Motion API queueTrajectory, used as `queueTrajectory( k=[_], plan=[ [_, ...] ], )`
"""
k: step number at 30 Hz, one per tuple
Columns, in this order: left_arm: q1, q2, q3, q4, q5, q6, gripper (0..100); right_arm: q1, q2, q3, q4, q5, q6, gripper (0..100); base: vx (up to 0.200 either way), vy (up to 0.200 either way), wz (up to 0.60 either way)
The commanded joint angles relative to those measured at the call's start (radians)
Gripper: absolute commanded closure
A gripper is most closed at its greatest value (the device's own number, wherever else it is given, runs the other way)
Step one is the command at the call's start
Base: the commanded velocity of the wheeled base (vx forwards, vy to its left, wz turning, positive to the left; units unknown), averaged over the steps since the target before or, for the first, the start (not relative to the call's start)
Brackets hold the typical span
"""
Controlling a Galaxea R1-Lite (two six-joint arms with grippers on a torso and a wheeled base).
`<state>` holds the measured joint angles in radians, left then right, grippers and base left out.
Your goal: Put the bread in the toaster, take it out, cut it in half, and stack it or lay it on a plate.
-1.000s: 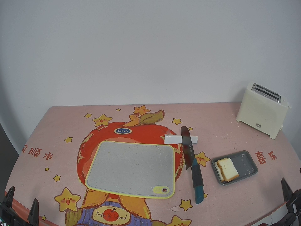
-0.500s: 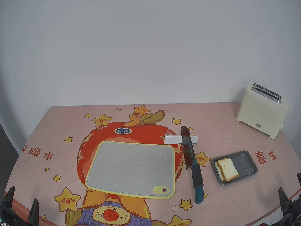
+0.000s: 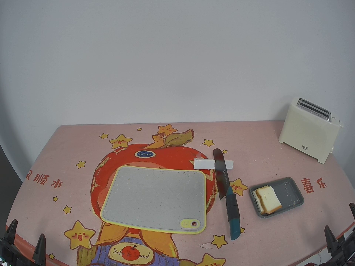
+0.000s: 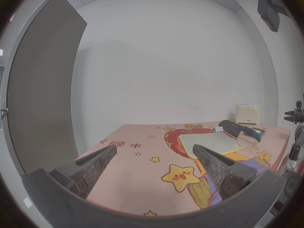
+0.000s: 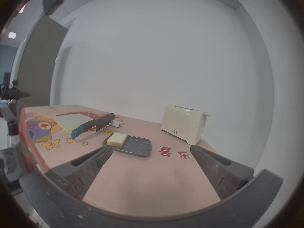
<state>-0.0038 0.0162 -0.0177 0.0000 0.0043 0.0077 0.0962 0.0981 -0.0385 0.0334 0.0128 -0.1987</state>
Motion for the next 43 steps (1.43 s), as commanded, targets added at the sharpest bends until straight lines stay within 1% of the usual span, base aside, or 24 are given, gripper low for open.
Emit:
queueTrajectory(
  k=[1, 2, 3, 4, 5, 6, 12, 13, 14, 15, 16, 18, 19, 21, 22, 26, 30, 39, 43],
  plan=[
    [0.001, -0.010, 0.016, 0.000, 0.000, 0.000, 0, -0.001, 0.002, 0.000, -0.003, -0.037, 0.078, 0, 0.000, 0.000, 0.00],
    [-0.001, -0.010, 0.016, 0.000, 0.000, 0.000, 0, -0.001, 0.005, 0.006, -0.006, -0.062, 0.176, 0, 0.000, 0.000, 0.00],
    [0.001, -0.010, 0.016, 0.000, 0.000, 0.000, 0, 0.002, 0.006, 0.023, -0.010, -0.056, 0.205, 0, 0.000, 0.000, 0.00],
    [0.001, -0.010, 0.016, 0.000, -0.001, -0.002, 0, 0.005, 0.003, 0.032, -0.012, -0.039, 0.219, 0, 0.000, 0.000, 0.00],
    [0.001, -0.010, 0.016, 0.000, -0.001, -0.002, 0, 0.005, 0.003, 0.032, -0.012, -0.039, 0.219, 0, 0.000, 0.000, 0.00],
    [0.001, -0.010, 0.016, 0.000, -0.001, 0.000, 0, 0.005, 0.002, 0.034, -0.021, -0.011, 0.209, 0, 0.000, 0.000, 0.00],
    [0.001, -0.010, 0.016, 0.000, -0.001, 0.000, 0, -0.004, 0.006, 0.032, -0.021, -0.014, 0.182, 0, 0.000, 0.000, 0.00],
    [0.001, -0.010, 0.016, 0.000, -0.001, 0.000, 0, -0.050, -0.003, 0.032, -0.021, -0.014, 0.170, 0, 0.000, 0.000, 0.00],
    [-0.001, -0.010, 0.016, 0.000, -0.001, 0.000, 0, -0.089, -0.011, 0.032, -0.021, -0.014, 0.171, 0, 0.000, 0.000, 0.00],
    [0.001, -0.010, 0.016, 0.000, -0.001, 0.000, 0, -0.095, -0.014, 0.032, -0.021, -0.013, 0.173, 0, 0.000, 0.000, 0.00],
    [-0.001, -0.010, 0.016, 0.000, -0.001, 0.000, 0, -0.133, -0.032, 0.035, -0.024, -0.013, 0.179, 0, 0.000, 0.000, 0.00],
    [-0.001, -0.010, 0.016, 0.000, -0.001, 0.000, 0, -0.096, -0.072, 0.037, -0.027, -0.019, 0.177, 0, 0.000, 0.000, 0.00],
    [-0.001, -0.010, 0.016, 0.000, -0.001, 0.000, 0, -0.093, -0.089, 0.035, -0.027, -0.024, 0.179, 0, 0.000, 0.000, 0.00],
    [-0.001, -0.010, 0.016, 0.000, -0.001, 0.000, 0, -0.095, -0.086, 0.035, -0.027, -0.025, 0.176, 0, 0.000, 0.000, 0.00],
    [-0.001, -0.010, 0.016, 0.000, -0.001, 0.000, 0, -0.095, -0.084, 0.037, -0.023, -0.014, 0.173, 0, 0.000, 0.000, 0.00],
    [-0.001, -0.010, 0.016, 0.000, -0.001, 0.000, 0, -0.096, -0.087, 0.037, -0.026, -0.005, 0.171, 0, 0.000, 0.000, 0.00],
    [0.001, -0.010, 0.016, 0.000, 0.003, 0.000, 0, -0.095, -0.087, 0.037, -0.026, -0.007, 0.177, 0, 0.000, 0.000, 0.00],
    [0.001, -0.010, 0.016, 0.000, 0.002, 0.000, 0, -0.096, -0.087, 0.037, -0.027, -0.007, 0.167, 0, 0.000, 0.000, 0.00],
    [0.001, -0.010, 0.016, 0.000, 0.002, 0.000, 0, -0.095, -0.087, 0.037, -0.027, -0.008, 0.174, 0, 0.000, 0.000, 0.00]
  ],
)
